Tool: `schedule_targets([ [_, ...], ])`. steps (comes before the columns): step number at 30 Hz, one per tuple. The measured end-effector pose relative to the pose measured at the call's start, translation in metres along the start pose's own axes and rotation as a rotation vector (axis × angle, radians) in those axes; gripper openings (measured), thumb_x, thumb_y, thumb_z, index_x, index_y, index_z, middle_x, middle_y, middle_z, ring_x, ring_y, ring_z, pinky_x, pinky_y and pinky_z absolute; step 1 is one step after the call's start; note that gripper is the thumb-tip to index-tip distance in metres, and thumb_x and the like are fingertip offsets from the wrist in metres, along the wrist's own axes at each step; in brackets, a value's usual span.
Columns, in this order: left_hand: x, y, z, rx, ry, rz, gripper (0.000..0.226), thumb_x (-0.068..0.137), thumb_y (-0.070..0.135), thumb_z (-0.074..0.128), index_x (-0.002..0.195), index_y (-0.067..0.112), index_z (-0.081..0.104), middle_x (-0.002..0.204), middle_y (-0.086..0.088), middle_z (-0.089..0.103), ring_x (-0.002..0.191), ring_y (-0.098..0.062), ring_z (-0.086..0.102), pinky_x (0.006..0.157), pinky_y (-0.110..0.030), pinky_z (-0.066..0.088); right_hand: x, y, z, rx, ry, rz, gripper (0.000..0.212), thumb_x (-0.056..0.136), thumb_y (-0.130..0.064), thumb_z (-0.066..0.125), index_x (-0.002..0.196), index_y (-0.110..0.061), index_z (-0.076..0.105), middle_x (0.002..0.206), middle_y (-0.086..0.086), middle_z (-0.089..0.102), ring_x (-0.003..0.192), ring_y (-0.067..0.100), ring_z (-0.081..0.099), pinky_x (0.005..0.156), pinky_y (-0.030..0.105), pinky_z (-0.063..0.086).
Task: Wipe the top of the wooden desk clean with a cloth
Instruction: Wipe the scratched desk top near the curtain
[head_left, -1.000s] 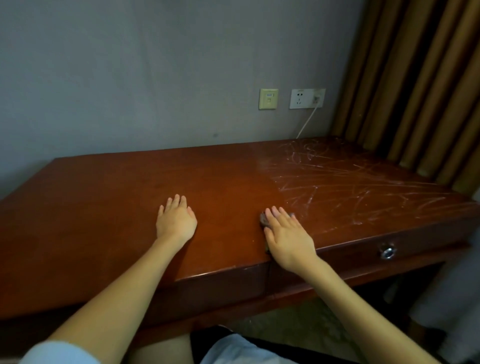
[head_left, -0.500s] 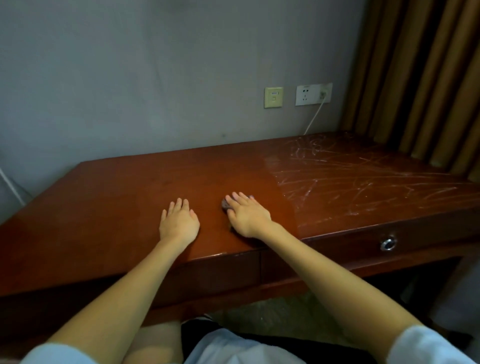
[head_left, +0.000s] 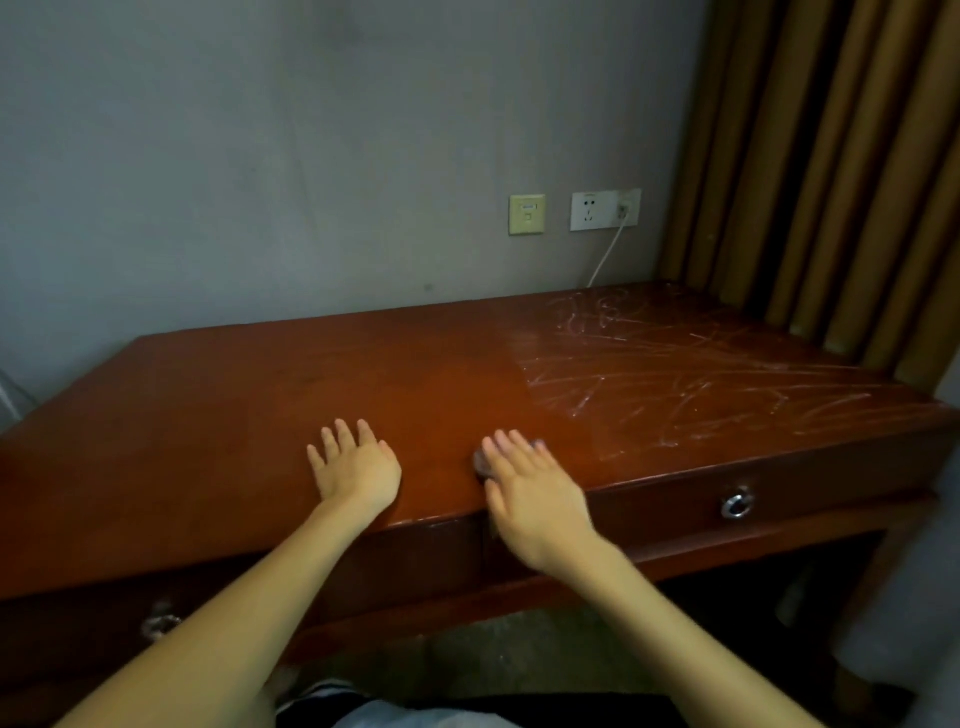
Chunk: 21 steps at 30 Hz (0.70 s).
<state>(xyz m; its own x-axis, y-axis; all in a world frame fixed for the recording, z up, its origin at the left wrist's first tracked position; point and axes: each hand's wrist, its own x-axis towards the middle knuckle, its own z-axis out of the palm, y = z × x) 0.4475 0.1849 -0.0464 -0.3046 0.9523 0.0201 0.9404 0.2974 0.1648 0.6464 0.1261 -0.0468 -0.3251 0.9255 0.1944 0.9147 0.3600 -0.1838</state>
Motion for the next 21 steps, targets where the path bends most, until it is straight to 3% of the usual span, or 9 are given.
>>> schedule_targets([
  [6, -0.002, -0.003, 0.000, -0.006, 0.021, 0.011, 0.055, 0.103, 0.037, 0.016, 0.154, 0.015, 0.009, 0.161, -0.010, 0.003, 0.148, -0.026, 0.001, 0.121, -0.043, 0.001, 0.057, -0.036, 0.011, 0.093, -0.134, -0.117, 0.052, 0.102, -0.032, 0.019, 0.152, -0.018, 0.015, 0.160, 0.003, 0.009, 0.148, 0.017, 0.004, 0.119, 0.033, -0.001],
  [12, -0.003, -0.004, -0.001, -0.025, 0.038, 0.027, 0.056, 0.103, 0.038, 0.017, 0.154, 0.016, 0.009, 0.161, -0.010, 0.004, 0.148, -0.026, 0.001, 0.121, -0.044, 0.001, 0.098, -0.009, 0.003, 0.062, -0.208, -0.052, 0.052, 0.103, -0.032, 0.018, 0.153, -0.018, 0.012, 0.160, 0.004, 0.006, 0.148, 0.018, 0.003, 0.120, 0.034, 0.001],
  [21, -0.009, -0.003, -0.002, -0.019, 0.009, 0.080, 0.056, 0.104, 0.035, 0.017, 0.154, 0.013, 0.006, 0.160, -0.013, -0.002, 0.148, -0.027, -0.004, 0.120, -0.047, -0.001, 0.032, 0.048, -0.005, 0.049, -0.075, 0.120, 0.052, 0.103, -0.032, 0.020, 0.152, -0.018, 0.012, 0.160, 0.002, 0.008, 0.148, 0.015, 0.003, 0.119, 0.031, -0.001],
])
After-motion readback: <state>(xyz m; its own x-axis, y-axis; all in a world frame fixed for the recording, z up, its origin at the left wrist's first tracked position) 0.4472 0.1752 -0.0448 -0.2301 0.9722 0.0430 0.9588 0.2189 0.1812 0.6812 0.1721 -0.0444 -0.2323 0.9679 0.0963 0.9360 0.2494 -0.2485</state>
